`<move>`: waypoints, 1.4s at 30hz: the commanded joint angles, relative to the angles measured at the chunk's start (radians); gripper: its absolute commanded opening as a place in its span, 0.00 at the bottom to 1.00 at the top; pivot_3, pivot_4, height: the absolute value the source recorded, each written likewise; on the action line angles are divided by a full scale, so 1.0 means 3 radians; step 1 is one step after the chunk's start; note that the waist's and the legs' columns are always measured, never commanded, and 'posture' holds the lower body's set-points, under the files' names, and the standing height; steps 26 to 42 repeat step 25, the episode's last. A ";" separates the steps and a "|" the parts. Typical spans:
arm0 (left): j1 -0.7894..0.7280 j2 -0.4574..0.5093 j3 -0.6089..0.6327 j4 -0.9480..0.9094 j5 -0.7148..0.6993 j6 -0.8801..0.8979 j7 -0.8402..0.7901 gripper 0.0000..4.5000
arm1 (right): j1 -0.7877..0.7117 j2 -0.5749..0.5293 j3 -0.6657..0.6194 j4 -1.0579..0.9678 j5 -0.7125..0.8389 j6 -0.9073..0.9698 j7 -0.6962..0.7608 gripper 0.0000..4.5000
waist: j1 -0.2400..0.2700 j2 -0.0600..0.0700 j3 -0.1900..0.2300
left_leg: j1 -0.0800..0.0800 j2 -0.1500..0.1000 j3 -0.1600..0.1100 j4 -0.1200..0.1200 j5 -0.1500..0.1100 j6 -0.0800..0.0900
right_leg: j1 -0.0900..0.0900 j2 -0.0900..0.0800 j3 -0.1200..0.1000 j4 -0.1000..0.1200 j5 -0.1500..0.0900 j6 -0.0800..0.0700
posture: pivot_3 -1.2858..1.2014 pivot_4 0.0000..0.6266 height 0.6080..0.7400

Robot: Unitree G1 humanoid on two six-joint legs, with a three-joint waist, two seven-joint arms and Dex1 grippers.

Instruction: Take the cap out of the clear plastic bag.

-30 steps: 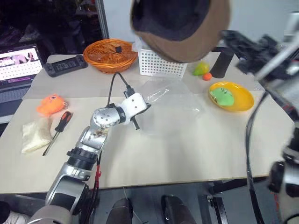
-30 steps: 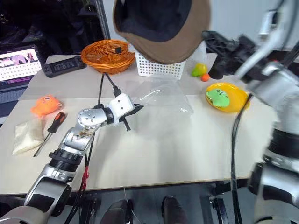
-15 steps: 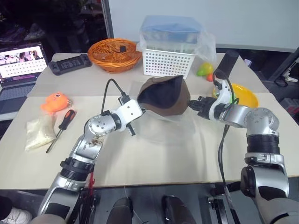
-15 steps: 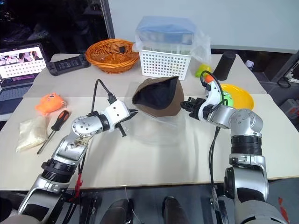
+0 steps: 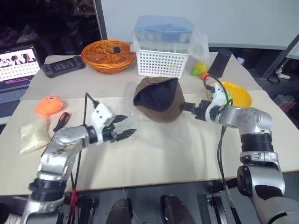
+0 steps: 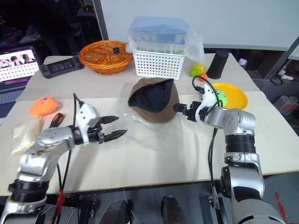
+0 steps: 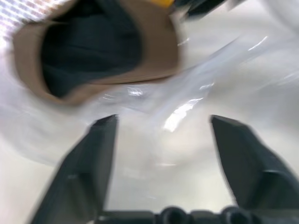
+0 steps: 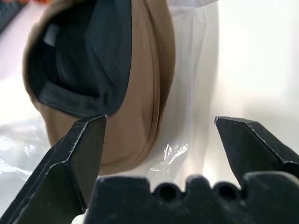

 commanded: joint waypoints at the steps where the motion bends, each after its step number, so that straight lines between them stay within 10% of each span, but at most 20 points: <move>1: -0.0021 0.0115 0.0754 -0.0136 -0.0737 0.0465 0.0120 0.99 | -0.0075 -0.0160 -0.0035 -0.0291 -0.0159 -0.0138 0.0148 1.00 | 0.0008 0.0000 0.0000 | 0.0000 0.0000 0.0000 0.0000 0.0000 0.0000 | 0.0000 0.0000 -0.0001 0.0000 0.0000 0.0001 | 0.52 0.24 1.00; 7: -0.0072 -0.0168 0.1511 0.0038 -0.0803 0.0356 0.1230 0.99 | 0.0333 -0.0519 0.0164 -0.0994 -0.0606 -0.0339 0.0259 1.00 | 0.0040 -0.0001 0.0000 | 0.0005 -0.0001 0.0000 0.0000 0.0000 -0.0001 | 0.0007 0.0000 -0.0001 -0.0004 -0.0003 0.0003 | 0.52 0.24 1.00; 14: 0.0199 -0.0691 0.1109 -0.0019 0.0140 -0.0407 0.2212 0.99 | 0.1061 -0.0364 0.0487 -0.1523 -0.1514 -0.1547 -0.0015 1.00 | 0.0049 -0.0004 -0.0002 | 0.0013 -0.0003 0.0001 -0.0001 -0.0001 -0.0002 | 0.0015 -0.0002 0.0001 -0.0004 -0.0002 0.0002 | 0.52 0.24 1.00; 25: 0.0924 -0.1001 0.0661 0.0171 0.0793 -0.1418 0.2333 0.99 | 0.1581 0.0404 0.0430 -0.1102 -0.1918 -0.2314 -0.0427 1.00 | 0.0037 -0.0005 -0.0003 | 0.0013 -0.0002 0.0006 -0.0004 -0.0001 -0.0003 | 0.0010 -0.0003 0.0005 -0.0002 0.0009 -0.0018 | 0.52 0.24 1.00; 42: 0.0924 -0.1001 0.0661 0.0171 0.0793 -0.1418 0.2333 0.99 | 0.1581 0.0404 0.0430 -0.1102 -0.1918 -0.2314 -0.0427 1.00 | 0.0037 -0.0005 -0.0003 | 0.0013 -0.0002 0.0006 -0.0004 -0.0001 -0.0003 | 0.0010 -0.0003 0.0005 -0.0002 0.0009 -0.0018 | 0.52 0.24 1.00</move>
